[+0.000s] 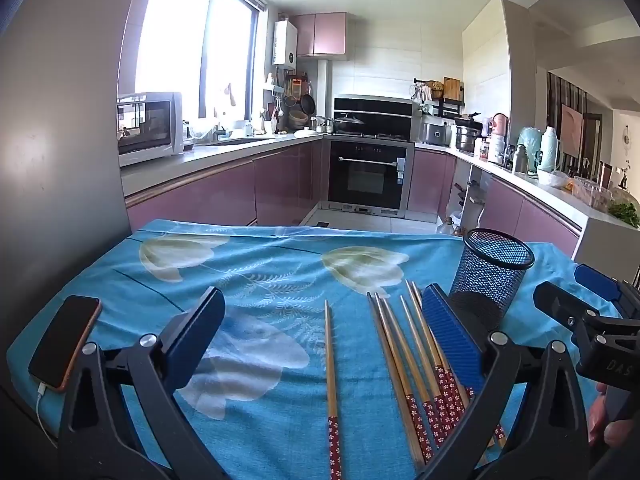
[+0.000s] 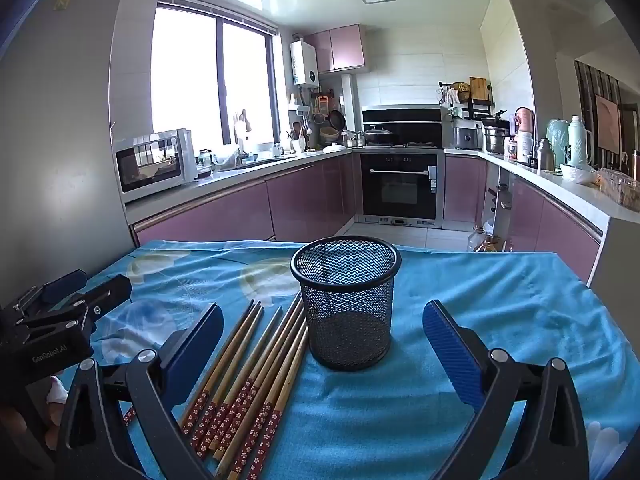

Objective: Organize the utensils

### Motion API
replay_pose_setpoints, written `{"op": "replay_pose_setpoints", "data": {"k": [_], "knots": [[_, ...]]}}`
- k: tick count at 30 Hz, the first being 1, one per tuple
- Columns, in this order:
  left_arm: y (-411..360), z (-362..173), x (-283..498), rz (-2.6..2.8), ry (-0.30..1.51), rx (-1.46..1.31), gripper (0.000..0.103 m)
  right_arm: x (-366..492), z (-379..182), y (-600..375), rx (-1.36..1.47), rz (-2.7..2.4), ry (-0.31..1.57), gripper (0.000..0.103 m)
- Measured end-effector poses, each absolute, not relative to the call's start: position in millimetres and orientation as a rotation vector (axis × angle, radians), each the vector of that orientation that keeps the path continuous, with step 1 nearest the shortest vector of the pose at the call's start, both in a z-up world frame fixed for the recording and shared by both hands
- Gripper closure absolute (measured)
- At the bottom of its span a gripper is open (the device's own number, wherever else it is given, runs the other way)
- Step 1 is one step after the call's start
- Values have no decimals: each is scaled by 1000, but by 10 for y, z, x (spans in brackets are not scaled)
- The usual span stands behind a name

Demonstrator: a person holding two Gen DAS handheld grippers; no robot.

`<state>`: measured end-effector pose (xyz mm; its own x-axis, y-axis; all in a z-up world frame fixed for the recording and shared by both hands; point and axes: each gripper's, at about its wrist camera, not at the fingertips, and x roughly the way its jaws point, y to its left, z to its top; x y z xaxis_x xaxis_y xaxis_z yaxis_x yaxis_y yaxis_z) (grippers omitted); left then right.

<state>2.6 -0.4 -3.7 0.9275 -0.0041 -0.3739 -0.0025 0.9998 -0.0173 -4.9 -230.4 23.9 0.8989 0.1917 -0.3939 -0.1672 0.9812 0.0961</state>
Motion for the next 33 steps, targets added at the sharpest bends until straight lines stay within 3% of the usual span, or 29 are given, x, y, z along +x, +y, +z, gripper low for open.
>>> {"op": "replay_pose_setpoints", "data": {"k": [33], "knots": [[-5,-4,-22,-13,380,-28,6,-67,264,-2293,55,174,392,6]]}}
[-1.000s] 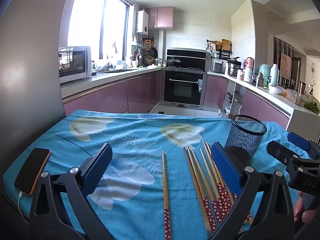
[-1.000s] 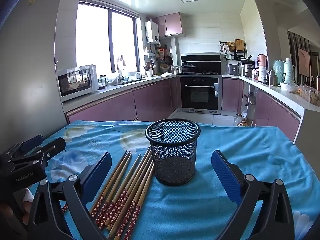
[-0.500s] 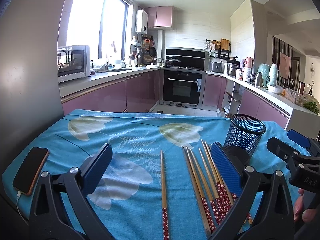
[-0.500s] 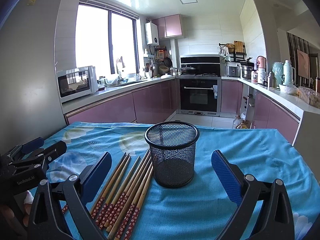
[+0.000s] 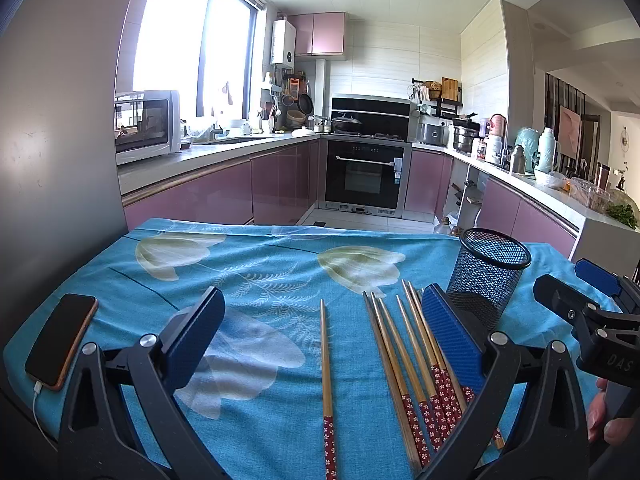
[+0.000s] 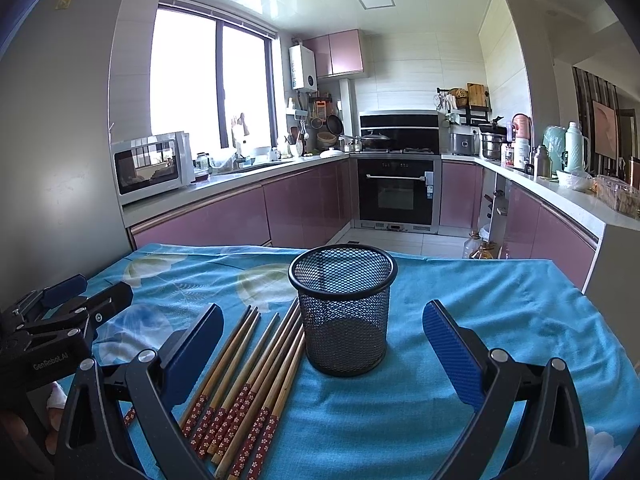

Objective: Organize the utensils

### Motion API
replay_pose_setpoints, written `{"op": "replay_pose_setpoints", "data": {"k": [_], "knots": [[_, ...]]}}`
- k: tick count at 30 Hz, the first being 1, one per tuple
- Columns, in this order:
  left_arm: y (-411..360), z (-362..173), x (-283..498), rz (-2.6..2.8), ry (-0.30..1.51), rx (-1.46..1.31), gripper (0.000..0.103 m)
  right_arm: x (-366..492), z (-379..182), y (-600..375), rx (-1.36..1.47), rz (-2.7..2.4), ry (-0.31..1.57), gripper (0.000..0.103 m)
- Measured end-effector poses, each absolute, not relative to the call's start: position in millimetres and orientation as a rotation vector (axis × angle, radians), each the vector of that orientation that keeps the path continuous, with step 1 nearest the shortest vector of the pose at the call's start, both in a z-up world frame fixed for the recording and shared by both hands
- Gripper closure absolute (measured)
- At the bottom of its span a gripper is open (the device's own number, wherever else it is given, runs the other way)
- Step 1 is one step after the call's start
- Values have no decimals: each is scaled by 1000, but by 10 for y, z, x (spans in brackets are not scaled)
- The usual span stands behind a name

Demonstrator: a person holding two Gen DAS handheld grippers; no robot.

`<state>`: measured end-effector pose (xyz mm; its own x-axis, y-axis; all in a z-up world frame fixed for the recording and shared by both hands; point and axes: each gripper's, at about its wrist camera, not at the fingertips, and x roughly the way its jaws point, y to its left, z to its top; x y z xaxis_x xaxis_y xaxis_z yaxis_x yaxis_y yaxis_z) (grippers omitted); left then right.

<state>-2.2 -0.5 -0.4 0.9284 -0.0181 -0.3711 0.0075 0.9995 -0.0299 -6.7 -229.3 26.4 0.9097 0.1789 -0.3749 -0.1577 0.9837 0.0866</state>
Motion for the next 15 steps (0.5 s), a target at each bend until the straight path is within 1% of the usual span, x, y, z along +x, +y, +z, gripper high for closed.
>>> {"op": "replay_pose_setpoints", "data": {"k": [15], "knots": [[5,-18,-10,-4,388,-24,6,-63,224,-2304,62,183,408,6]]}}
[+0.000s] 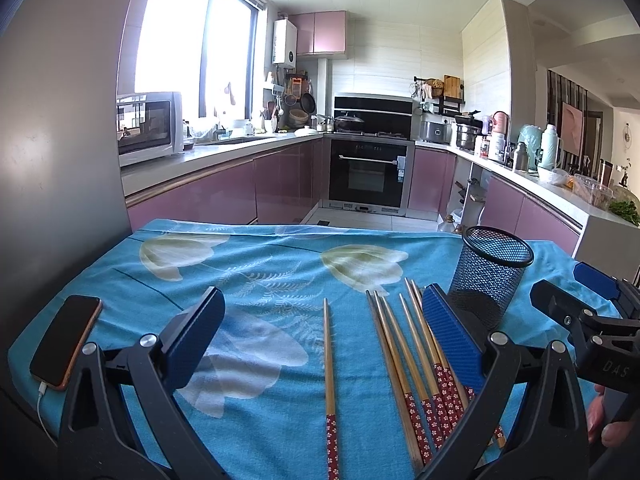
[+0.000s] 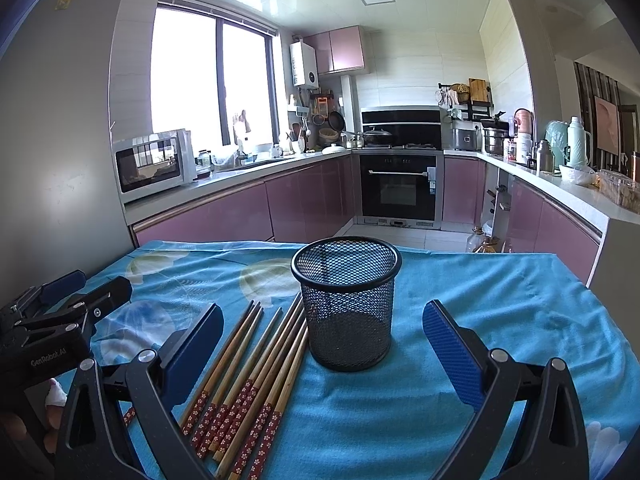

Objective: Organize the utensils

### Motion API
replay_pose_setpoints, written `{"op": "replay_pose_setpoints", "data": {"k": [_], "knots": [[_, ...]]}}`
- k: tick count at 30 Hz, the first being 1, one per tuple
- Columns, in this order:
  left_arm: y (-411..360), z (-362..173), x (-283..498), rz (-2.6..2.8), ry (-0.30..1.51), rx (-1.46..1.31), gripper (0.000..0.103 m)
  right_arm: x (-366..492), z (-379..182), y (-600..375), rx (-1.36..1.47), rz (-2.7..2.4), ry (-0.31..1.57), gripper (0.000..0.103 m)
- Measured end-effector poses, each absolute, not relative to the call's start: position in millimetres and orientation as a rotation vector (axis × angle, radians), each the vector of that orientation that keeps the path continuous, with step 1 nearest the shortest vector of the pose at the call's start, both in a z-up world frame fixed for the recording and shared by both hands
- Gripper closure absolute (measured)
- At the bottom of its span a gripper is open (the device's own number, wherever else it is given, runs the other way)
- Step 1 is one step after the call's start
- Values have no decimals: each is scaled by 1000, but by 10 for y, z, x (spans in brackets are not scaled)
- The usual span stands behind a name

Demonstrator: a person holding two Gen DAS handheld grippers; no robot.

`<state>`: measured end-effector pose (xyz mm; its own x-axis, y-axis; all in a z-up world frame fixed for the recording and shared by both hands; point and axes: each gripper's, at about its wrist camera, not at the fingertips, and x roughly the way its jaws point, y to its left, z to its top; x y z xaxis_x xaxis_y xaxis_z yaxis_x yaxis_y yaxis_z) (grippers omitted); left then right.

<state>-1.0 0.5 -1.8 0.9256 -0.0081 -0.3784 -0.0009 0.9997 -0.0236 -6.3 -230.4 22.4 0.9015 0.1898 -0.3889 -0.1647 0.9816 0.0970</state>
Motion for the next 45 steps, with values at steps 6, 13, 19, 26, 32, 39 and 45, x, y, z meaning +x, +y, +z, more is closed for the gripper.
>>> {"op": "replay_pose_setpoints", "data": {"k": [6,13,19,26,32,39,45], "knots": [[5,-15,-7,-2,389,-22,6,-74,212,-2310,67,182,411,6],[2,-15,-14,-2,391,-21,6,-58,203,-2308,69,184,416,6],[-1,-21,-15,-1,392,-20,6,-52,203,-2303,72,184,420,6],[17,-39,-10,2,400,-20,6,-46,198,-2304,76,185,422,6],[39,-58,-14,4,405,-18,6,-25,179,-2310,82,184,431,6],[1,-51,-14,6,416,-11,6,-19,166,-2317,86,189,442,6],[5,-58,35,7,431,-9,6,13,147,-2326,96,195,457,6]]}}
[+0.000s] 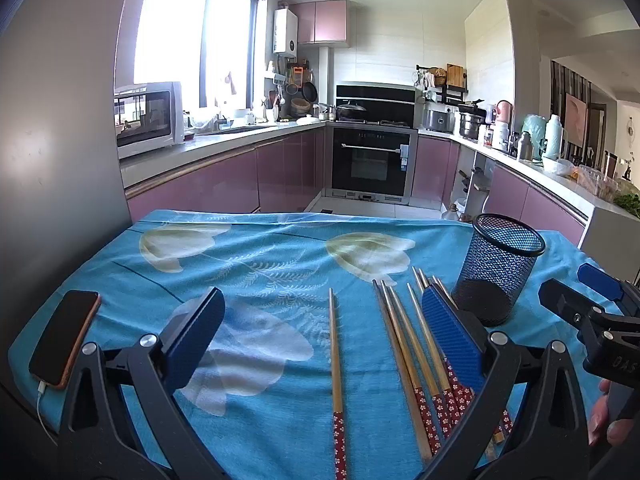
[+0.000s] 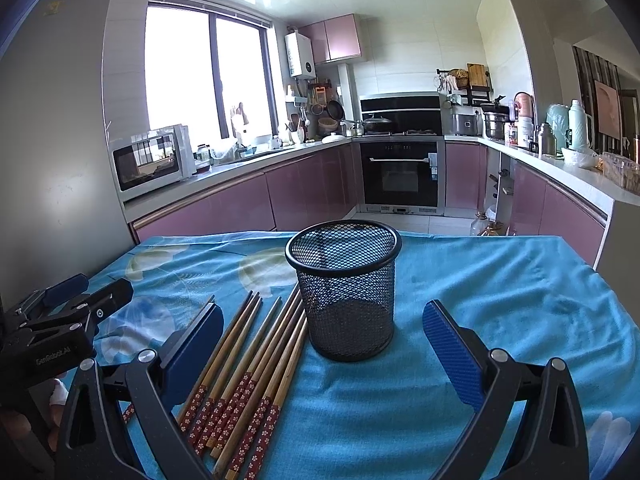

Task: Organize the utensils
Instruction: 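Lower the right gripper onto a chopstick and close on it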

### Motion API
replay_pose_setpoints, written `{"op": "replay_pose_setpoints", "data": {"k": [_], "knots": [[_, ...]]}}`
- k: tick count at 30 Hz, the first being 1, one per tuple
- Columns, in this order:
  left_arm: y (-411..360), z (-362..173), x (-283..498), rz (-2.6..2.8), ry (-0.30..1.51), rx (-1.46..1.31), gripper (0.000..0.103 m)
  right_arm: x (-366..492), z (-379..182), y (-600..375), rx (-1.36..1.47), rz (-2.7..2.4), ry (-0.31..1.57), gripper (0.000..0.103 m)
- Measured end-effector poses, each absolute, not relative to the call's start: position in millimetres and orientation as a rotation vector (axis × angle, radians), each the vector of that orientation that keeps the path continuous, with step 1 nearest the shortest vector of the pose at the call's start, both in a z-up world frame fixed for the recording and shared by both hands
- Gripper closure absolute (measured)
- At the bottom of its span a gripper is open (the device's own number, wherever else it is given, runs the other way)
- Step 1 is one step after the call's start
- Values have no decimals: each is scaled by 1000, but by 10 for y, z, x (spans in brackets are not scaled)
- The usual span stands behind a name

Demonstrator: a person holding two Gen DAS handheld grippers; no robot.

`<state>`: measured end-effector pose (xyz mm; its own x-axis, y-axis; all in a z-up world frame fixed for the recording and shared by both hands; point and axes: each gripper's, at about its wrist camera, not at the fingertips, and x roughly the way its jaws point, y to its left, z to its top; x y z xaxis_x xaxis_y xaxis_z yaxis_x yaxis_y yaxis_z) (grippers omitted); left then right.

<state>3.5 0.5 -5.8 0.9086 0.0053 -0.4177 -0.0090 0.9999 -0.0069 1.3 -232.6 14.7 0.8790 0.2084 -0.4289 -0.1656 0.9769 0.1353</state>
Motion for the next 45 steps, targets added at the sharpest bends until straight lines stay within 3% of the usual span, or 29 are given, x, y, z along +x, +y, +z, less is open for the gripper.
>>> {"op": "replay_pose_setpoints", "data": {"k": [15,18,23,28,32,35,42,45], "knots": [[70,-192,280,-37,545,26,6,218,-53,-2278,73,252,634,6],[90,-279,367,-59,602,50,6,304,-156,-2218,45,267,705,15],[118,-474,549,-108,724,55,28,404,-282,-2117,20,308,794,38],[106,-605,662,-152,784,50,38,498,-330,-2093,20,329,860,56],[87,-682,769,-181,833,38,55,591,-364,-2080,33,337,901,62],[49,-737,848,-203,870,31,61,647,-367,-2045,13,323,912,69],[-19,-796,997,-217,897,33,67,763,-382,-1954,-29,299,923,71],[-36,-791,999,-216,897,28,76,799,-388,-1968,2,307,927,87]]}}
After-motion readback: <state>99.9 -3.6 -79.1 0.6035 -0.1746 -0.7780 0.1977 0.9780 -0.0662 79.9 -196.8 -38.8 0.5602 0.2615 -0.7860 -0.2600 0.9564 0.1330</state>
